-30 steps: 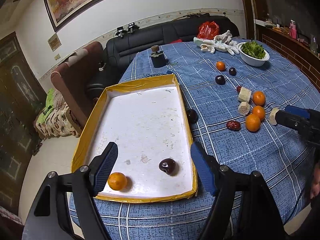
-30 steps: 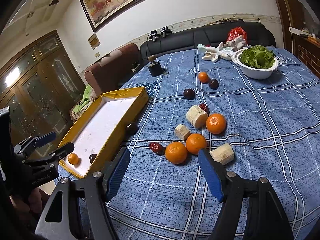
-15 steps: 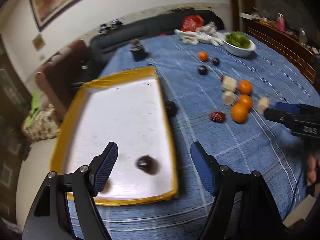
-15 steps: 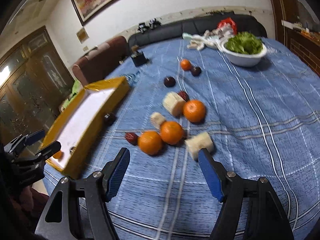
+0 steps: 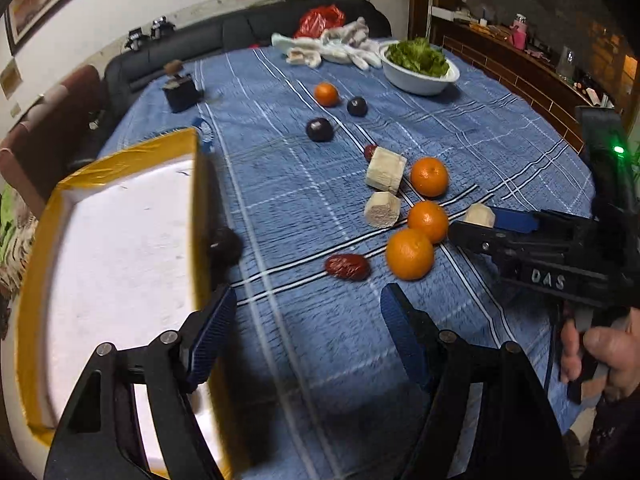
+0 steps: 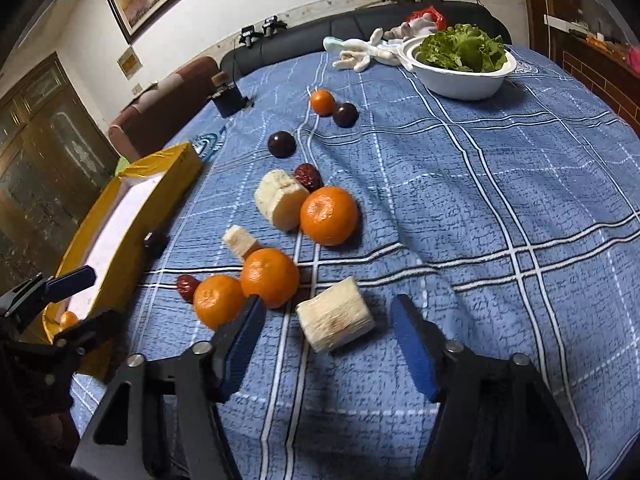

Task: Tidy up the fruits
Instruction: 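Move both tools back to the fruit on the tablecloth, then grasp a red date with the left tool while the right tool grasps a white yam chunk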

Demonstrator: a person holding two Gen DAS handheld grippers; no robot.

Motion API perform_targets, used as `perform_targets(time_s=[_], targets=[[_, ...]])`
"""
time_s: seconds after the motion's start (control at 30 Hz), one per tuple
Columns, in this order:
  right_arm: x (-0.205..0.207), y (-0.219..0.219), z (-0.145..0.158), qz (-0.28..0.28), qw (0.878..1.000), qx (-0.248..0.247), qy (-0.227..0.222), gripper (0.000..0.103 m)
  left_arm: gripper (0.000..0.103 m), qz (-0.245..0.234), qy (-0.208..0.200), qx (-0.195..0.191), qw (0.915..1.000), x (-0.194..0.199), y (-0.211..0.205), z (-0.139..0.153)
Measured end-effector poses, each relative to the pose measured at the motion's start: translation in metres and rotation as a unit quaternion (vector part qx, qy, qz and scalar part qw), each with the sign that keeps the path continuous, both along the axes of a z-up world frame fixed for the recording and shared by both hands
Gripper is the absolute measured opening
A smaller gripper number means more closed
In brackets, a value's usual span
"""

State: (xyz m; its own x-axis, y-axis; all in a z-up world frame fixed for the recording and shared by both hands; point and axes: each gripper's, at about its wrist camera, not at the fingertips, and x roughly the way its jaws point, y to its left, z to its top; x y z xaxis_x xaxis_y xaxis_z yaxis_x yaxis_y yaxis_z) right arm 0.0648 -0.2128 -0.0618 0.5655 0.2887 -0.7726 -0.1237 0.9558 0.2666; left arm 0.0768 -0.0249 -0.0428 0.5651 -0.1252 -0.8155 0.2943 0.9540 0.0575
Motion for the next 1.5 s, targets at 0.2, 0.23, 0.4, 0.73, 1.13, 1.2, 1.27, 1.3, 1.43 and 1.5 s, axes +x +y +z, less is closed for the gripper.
perform_targets(time_s=[0.2,0.23,0.4,0.73,1.13,1.2,1.27,1.3,1.43,1.5], targets=[[0.002,0.001,-0.001,0.012,1.000,-0.011,-0.001,0.058,0.056,-0.009,0.043,-0.001,0.9991,0.023,-0.015,-0.021],[0.002,0.001,-0.001,0.013,1.000,-0.010,-0.001,0.058,0.055,-0.011,0.049,-0.001,0.9987,0.026,-0.017,-0.025],[0.002,0.003,-0.001,0.020,1.000,-0.018,-0.001,0.058,0.045,-0.017,0.063,-0.009,0.9978,0.036,-0.021,-0.033],[-0.001,0.000,0.002,0.040,0.999,-0.021,0.013,0.036,0.026,-0.044,0.049,-0.017,0.9977,0.028,-0.028,-0.032],[-0.022,0.007,0.032,0.057,0.997,0.044,-0.016,0.035,0.026,-0.020,-0.004,-0.080,0.9966,-0.013,0.017,0.011],[-0.023,0.026,0.042,0.077,0.996,0.045,-0.030,0.035,0.026,-0.002,-0.031,-0.080,0.9963,-0.023,0.036,0.026],[-0.022,0.054,0.051,0.105,0.992,0.050,-0.041,0.035,0.026,0.026,-0.056,-0.067,0.9958,-0.031,0.059,0.035],[-0.021,0.066,0.053,0.116,0.991,0.049,-0.043,0.035,0.026,0.040,-0.065,-0.059,0.9953,-0.034,0.071,0.037],[-0.013,0.129,0.051,0.167,0.984,0.046,-0.043,0.035,0.026,0.096,-0.076,-0.031,0.9920,-0.039,0.114,0.034],[-0.012,0.157,0.047,0.187,0.980,0.048,-0.041,0.035,0.026,0.118,-0.073,-0.020,0.9901,-0.039,0.130,0.027]])
